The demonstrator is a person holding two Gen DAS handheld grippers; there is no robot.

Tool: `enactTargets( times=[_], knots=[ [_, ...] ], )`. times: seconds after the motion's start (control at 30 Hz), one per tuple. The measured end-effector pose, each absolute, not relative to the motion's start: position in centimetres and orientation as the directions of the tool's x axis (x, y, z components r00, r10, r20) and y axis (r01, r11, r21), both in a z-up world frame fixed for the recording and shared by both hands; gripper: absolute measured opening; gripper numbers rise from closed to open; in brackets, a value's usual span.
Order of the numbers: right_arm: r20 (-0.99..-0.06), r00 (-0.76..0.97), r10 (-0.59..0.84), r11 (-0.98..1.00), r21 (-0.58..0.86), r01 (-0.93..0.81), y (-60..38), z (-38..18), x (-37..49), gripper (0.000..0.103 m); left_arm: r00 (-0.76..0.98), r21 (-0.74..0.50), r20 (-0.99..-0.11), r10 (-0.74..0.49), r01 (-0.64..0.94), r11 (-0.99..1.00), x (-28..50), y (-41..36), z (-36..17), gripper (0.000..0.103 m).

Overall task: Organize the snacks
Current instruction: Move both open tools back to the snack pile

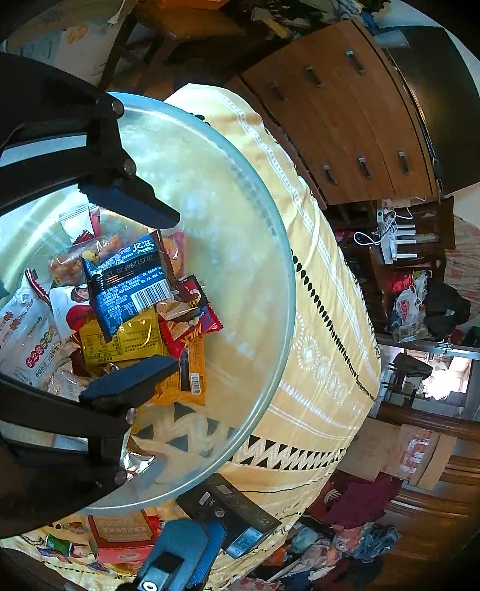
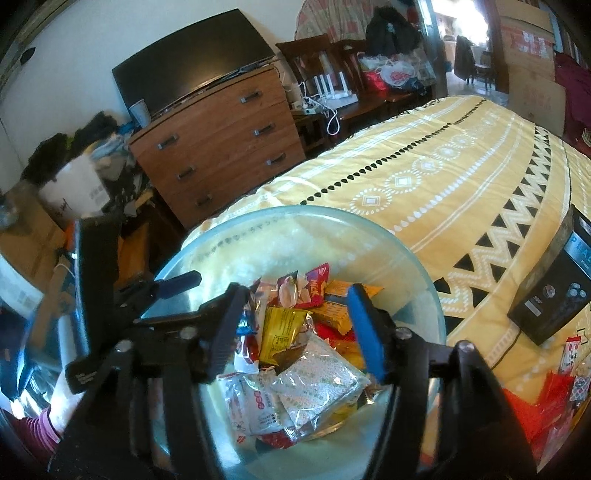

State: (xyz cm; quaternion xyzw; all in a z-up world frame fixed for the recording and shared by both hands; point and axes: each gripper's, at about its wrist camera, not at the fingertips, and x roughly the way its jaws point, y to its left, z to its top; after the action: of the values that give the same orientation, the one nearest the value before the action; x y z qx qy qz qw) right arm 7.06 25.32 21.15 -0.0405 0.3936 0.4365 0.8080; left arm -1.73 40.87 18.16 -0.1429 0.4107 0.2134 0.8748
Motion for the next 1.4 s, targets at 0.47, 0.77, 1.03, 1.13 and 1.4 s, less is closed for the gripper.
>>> enactTargets(
  times=[0.47,0.77,1.03,1.13,1.4],
  knots=[
    [-0.65,0.329,0.685,0.617,0.278,-0.736,24.0,21.8,6.6,0.078,0.575,-0.066,-0.773,0.268,-0.493,0.867,-2.0,40.3,18.7,0.073],
    [-0.557,0.409,0.723,0.621,0.264,-0.738,19.6,23.3,2.8,0.079,0.648,-0.107,-0.727,0.227,-0.433,0.895,-2.7,37.1,20.6,0.073],
    [-0.529,0.562,0.636,0.745,0.231,-0.625,7.6,19.5,-5.2,0.083,0.777,-0.071,-0.628,0.047,-0.118,0.99,-3.2,24.3,23.6,0.073],
    [-0.597,0.575,0.559,0.813,0.261,-0.52,1.9,15.9,-6.8,0.083,0.781,-0.073,-0.618,-0.096,0.065,0.995,-3.4,17.7,23.5,0.076],
    [-0.734,0.573,0.365,0.93,0.266,-0.252,-11.3,8.5,-7.4,0.082,0.564,-0.19,-0.757,-0.331,0.294,0.937,-0.2,5.1,15.4,0.077]
  ],
)
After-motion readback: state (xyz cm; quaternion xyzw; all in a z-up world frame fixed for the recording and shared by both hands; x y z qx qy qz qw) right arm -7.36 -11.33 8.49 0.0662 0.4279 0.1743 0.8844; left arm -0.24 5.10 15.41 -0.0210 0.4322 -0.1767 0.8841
